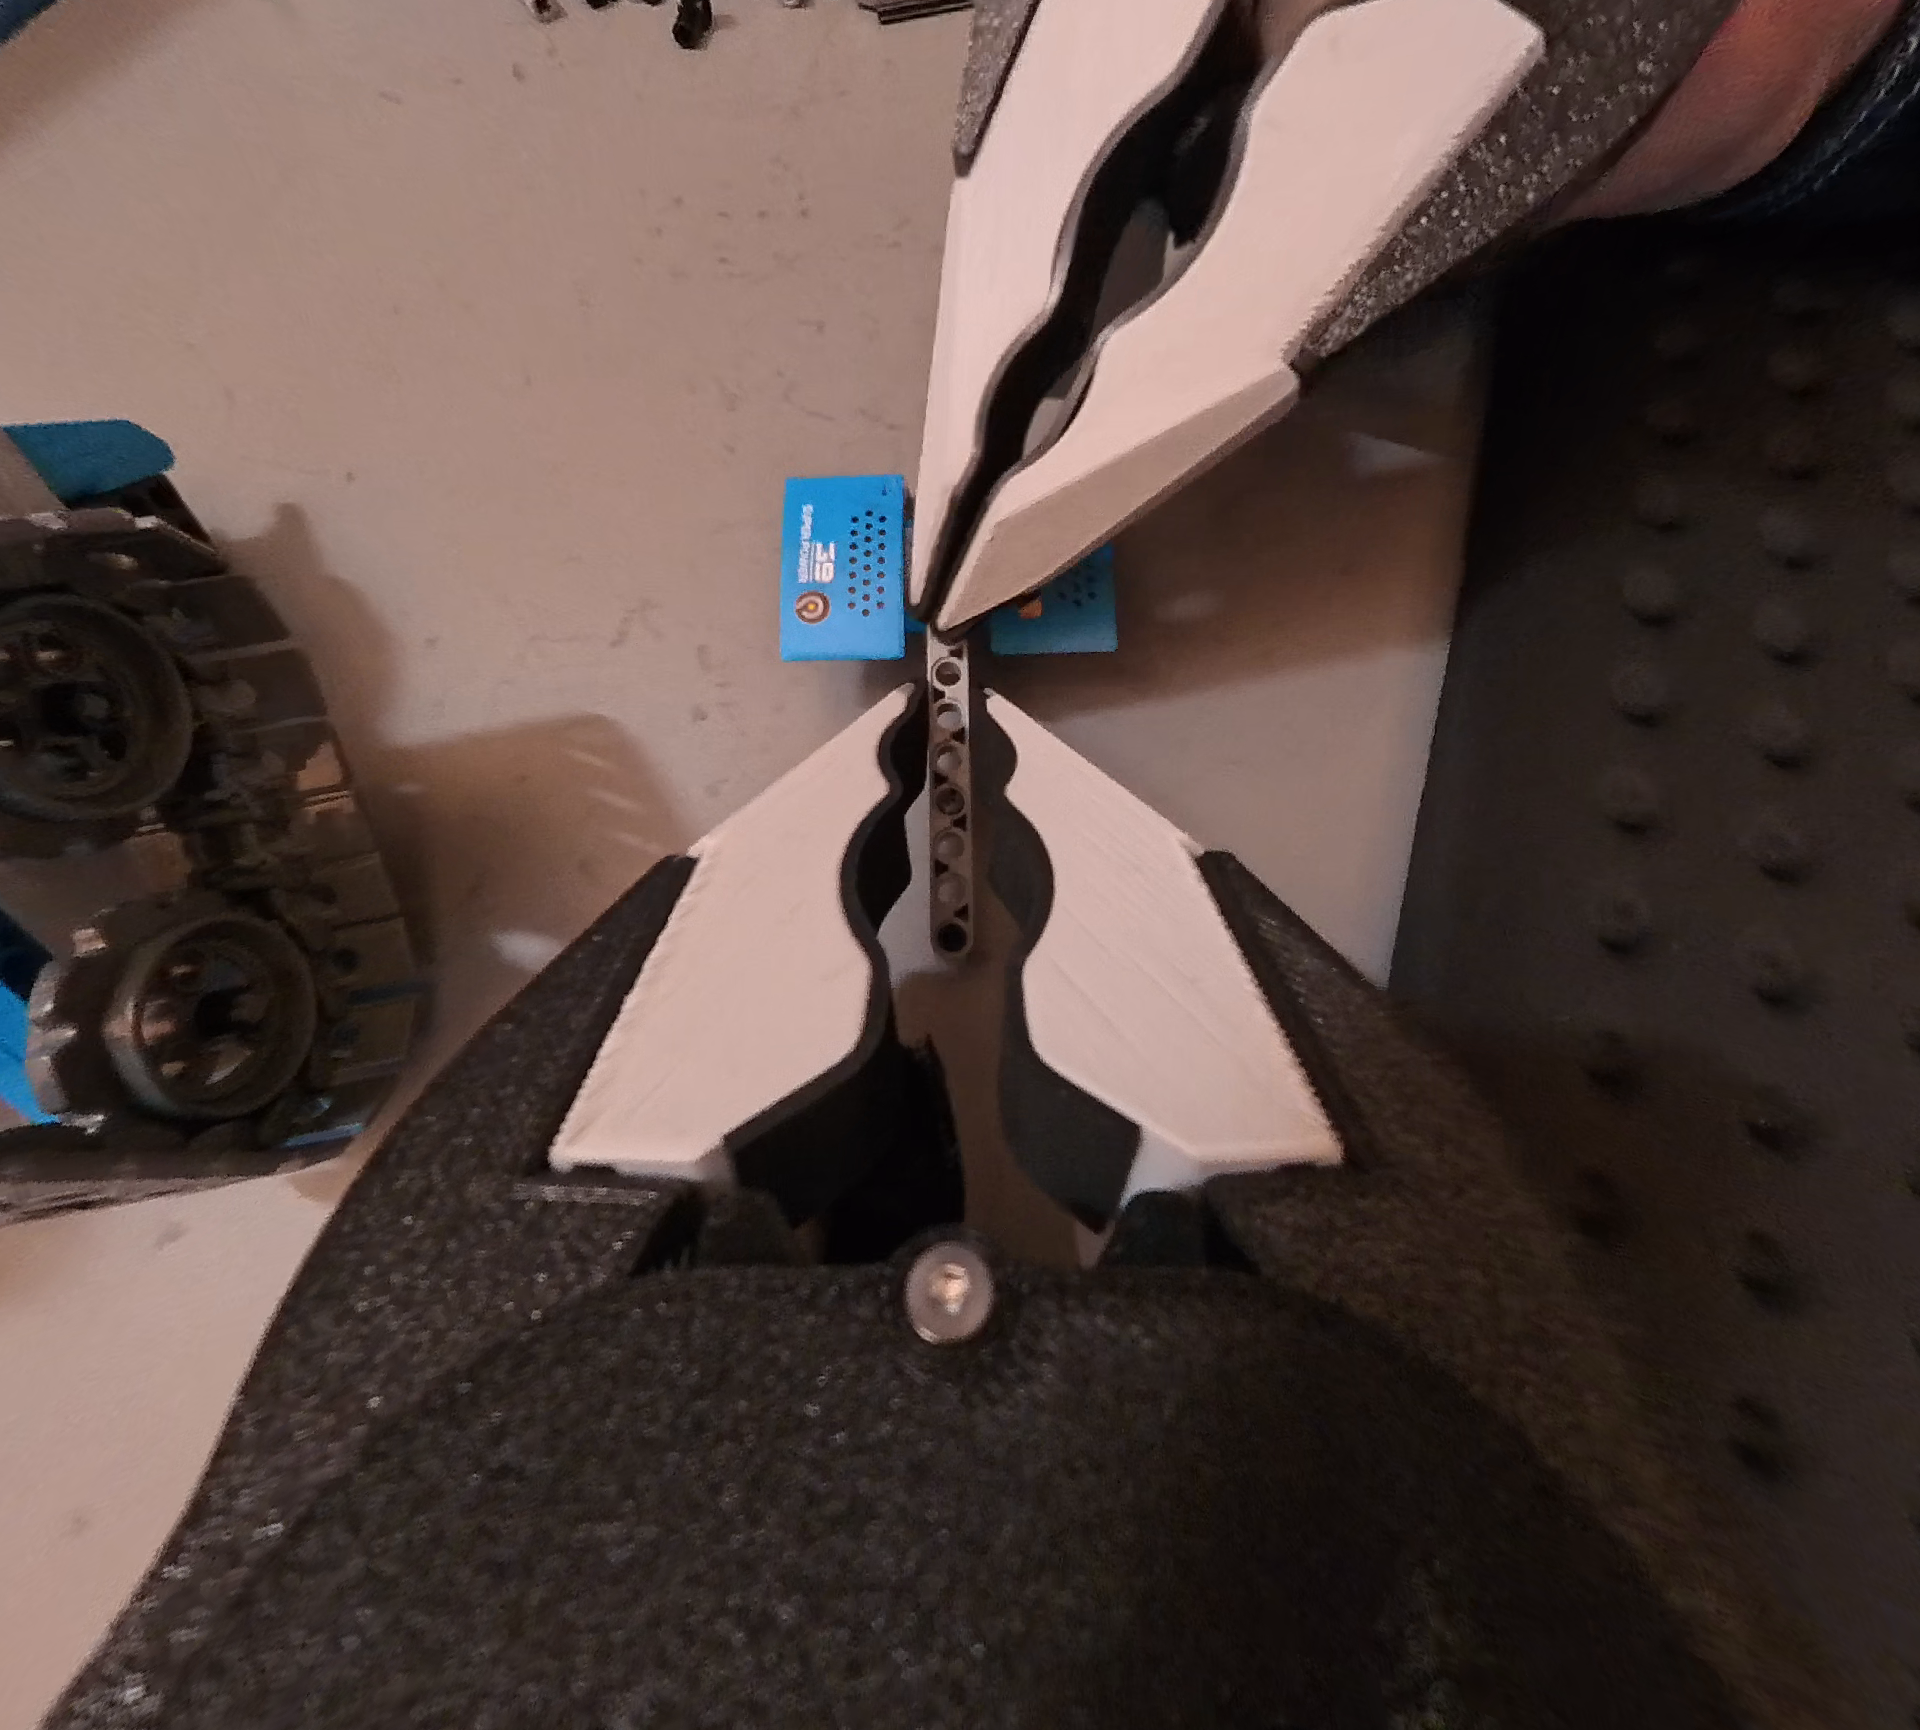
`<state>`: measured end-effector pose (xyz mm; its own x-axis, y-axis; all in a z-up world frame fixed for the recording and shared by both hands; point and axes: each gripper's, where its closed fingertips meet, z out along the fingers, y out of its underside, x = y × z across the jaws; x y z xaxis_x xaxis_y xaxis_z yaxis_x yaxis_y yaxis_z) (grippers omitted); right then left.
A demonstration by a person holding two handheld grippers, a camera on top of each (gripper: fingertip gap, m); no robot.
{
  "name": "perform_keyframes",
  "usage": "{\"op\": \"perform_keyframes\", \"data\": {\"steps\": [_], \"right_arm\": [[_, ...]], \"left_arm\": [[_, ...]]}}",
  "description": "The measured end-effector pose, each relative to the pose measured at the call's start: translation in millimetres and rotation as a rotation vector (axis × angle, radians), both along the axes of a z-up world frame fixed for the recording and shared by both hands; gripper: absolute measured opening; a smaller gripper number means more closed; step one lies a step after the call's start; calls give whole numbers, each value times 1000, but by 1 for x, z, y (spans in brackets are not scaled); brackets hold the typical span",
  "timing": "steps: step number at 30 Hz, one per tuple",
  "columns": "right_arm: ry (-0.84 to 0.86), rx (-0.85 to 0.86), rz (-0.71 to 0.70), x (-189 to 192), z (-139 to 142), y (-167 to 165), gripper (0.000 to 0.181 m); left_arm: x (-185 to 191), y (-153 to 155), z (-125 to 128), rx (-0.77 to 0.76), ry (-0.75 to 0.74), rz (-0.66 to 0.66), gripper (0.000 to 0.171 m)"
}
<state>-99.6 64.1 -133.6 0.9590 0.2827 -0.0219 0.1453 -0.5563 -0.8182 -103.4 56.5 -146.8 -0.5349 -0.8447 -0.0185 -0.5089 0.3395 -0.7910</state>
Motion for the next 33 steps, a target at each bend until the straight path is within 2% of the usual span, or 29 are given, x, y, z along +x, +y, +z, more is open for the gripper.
{"op": "perform_keyframes", "data": {"steps": [20,25,27,30,33], "right_arm": [[57,-19,-45,2,-2,3,0],[218,155,-47,18,36,-4,0],[273,187,4,15,43,-11,19],[260,167,27,8,40,-8,22],[138,154,74,-1,30,-5,24]], "left_arm": [[2,3,7,-24,-33,44,2],[3,8,23,-132,-82,72,5],[1,9,32,-208,-98,77,5],[0,6,40,-254,-122,61,5],[-2,1,40,-220,-134,35,5]]}}
